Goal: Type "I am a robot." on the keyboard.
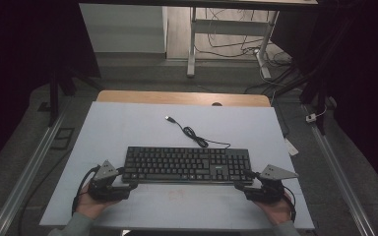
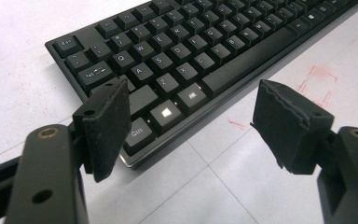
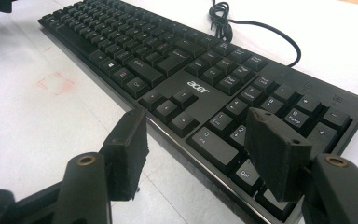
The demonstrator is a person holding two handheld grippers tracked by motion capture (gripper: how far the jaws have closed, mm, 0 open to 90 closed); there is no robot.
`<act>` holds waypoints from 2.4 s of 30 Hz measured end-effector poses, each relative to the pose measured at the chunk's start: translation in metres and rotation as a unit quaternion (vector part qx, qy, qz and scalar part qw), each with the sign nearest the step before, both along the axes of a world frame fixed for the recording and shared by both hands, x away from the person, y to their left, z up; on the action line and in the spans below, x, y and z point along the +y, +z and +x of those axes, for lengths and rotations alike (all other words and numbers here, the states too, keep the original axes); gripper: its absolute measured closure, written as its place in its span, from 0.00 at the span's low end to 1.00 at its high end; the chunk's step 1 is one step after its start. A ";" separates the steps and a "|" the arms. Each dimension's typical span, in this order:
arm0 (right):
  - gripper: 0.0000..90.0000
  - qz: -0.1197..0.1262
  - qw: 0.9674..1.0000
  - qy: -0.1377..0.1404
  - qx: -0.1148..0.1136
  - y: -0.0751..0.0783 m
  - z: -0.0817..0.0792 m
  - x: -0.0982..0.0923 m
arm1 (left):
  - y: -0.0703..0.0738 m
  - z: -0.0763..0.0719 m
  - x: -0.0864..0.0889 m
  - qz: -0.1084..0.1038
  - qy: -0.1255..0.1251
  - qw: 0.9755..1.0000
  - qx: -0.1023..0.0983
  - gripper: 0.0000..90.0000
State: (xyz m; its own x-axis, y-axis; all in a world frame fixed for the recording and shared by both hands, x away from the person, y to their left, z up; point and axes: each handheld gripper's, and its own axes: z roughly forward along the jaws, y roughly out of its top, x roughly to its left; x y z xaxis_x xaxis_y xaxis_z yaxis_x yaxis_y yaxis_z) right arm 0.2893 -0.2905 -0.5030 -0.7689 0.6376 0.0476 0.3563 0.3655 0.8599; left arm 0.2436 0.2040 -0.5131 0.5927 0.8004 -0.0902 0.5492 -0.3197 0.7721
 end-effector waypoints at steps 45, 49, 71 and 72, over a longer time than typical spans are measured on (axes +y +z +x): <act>0.51 0.001 0.999 0.037 -0.006 0.016 0.009 0.053 | 0.015 0.005 -0.008 0.006 0.002 1.000 -0.009 0.36; 0.61 0.004 0.999 0.043 -0.006 0.019 0.012 0.065 | 0.018 0.010 -0.012 0.009 -0.001 1.000 -0.007 0.38; 0.99 -0.006 0.997 0.070 0.007 0.019 0.023 0.102 | 0.013 0.018 -0.007 0.002 0.002 1.000 -0.001 0.49; 0.99 -0.005 0.998 0.069 0.005 0.018 0.024 0.104 | 0.013 0.018 -0.007 0.002 0.001 1.000 -0.002 0.50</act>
